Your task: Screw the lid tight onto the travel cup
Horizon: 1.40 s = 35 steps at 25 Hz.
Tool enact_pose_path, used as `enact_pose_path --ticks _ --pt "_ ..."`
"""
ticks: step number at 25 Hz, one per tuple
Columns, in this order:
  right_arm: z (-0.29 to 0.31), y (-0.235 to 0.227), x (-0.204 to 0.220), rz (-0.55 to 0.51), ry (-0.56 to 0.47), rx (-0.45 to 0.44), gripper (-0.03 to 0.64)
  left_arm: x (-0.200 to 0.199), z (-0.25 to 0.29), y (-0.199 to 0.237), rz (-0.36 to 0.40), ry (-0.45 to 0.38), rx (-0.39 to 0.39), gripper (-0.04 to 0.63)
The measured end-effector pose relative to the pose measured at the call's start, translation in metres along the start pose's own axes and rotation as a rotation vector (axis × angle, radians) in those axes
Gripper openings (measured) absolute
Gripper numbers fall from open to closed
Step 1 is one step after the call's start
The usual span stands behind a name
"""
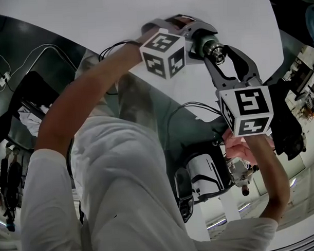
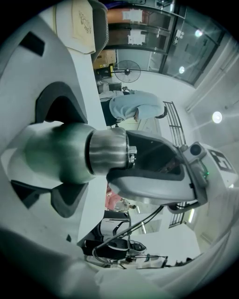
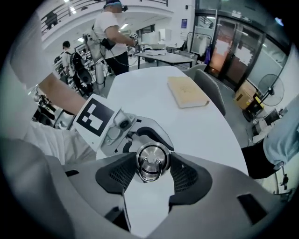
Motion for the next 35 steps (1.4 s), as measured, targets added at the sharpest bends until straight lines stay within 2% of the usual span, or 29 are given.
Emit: enact_pose_path --ticks 3,6,9,14,19,25,31,33,35 --pt "0.001 0.000 -0.001 -0.038 -0.018 -0.010 0.222 0.000 -0.001 0.001 0.001 0.000 -0.001 0.371" --pt "0.000 0.001 -0.003 -0.162 -0.031 -0.025 0.250 -0.001 0.000 0.001 0.001 -0.001 -0.001 0.371" --pt "-0.008 0.006 -0.006 -0.283 -0.043 -0.044 0.250 -0.002 0.000 0.000 0.002 -0.003 0.001 0.371" --pt "-0.024 0.013 -0.010 -0.598 -0.022 -0.128 0.250 -0.003 0.002 0.001 0.002 0.000 0.002 0.371" --pt "-0.025 0.013 -0.011 -0.990 0.051 -0.183 0.250 -0.001 0.000 0.000 0.001 -0.001 0.003 0.371" --pt "-0.009 0.012 0.001 -1.283 0.118 -0.316 0.250 0.000 -0.001 -0.001 -0.001 -0.002 0.002 0.371" --pt "-0.003 0.010 -0.005 -1.354 0.084 -0.404 0.239 -0.001 0.000 0.000 0.002 -0.002 0.008 0.371" --pt "-0.004 0.009 -0.005 -1.316 0.073 -0.399 0.239 -0.002 0.001 0.000 0.002 -0.005 0.006 0.371" --pt "-0.004 0.008 -0.005 -1.204 0.049 -0.377 0.238 -0.002 0.000 0.000 0.000 -0.005 0.003 0.371"
Point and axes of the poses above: the fingertips, and each gripper's own axes: z forward along the fingers, y to its left, x out of its underside, the point moved 5 cm from there along -z, backward along the fingers, and after that the axes turned 10 degrees about -z, right-handed, at the moved point
